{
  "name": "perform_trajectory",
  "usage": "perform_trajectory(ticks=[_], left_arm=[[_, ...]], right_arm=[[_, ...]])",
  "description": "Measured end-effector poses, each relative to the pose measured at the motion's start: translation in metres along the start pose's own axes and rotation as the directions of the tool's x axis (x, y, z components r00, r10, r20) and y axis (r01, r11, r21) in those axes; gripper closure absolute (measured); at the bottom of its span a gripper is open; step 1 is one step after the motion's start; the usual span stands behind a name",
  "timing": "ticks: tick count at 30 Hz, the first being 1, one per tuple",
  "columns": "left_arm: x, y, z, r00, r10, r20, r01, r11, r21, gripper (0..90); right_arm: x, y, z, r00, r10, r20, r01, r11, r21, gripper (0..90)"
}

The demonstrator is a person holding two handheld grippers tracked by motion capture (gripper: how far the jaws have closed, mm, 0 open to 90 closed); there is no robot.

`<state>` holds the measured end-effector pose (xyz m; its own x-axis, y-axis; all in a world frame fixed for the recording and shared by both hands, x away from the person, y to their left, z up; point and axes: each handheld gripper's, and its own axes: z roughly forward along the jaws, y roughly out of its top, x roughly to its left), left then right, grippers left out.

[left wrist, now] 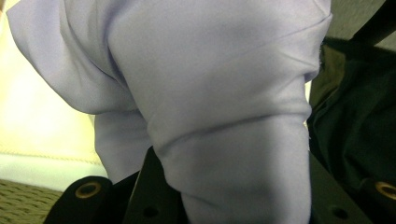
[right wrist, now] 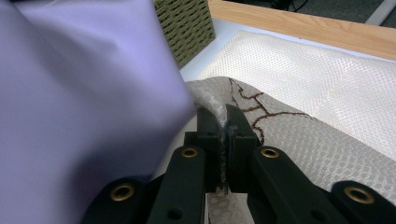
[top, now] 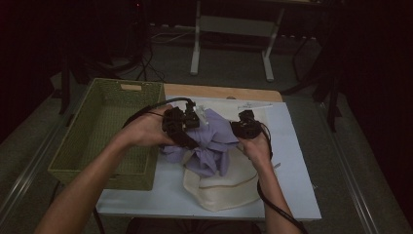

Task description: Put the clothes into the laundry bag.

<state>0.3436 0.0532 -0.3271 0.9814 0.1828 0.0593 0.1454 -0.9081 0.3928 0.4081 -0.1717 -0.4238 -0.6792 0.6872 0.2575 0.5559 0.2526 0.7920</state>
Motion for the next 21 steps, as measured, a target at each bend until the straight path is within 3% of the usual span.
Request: perform_trajectory(ticks=[5,15,21], left_arm=[[-0.005,0.003,0.013,0.9996,-0.013,0.023,0.013,0.9999,-0.01,72.6],[-0.016,0.008,0.041,0.9994,-0.035,-0.005,0.035,0.9985,0.041,72.5],[-0.022,0.011,0.05,0.9997,-0.024,0.002,0.024,0.9991,0.035,72.4]], right_arm=[[0.0,0.0,-0.001,1.0,0.0,0.0,0.0,1.0,-0.002,86.7],[-0.001,0.0,-0.002,1.0,-0.003,0.001,0.003,1.0,-0.004,86.7],[-0.001,0.0,-0.002,1.0,-0.002,0.0,0.002,1.0,-0.003,86.7]])
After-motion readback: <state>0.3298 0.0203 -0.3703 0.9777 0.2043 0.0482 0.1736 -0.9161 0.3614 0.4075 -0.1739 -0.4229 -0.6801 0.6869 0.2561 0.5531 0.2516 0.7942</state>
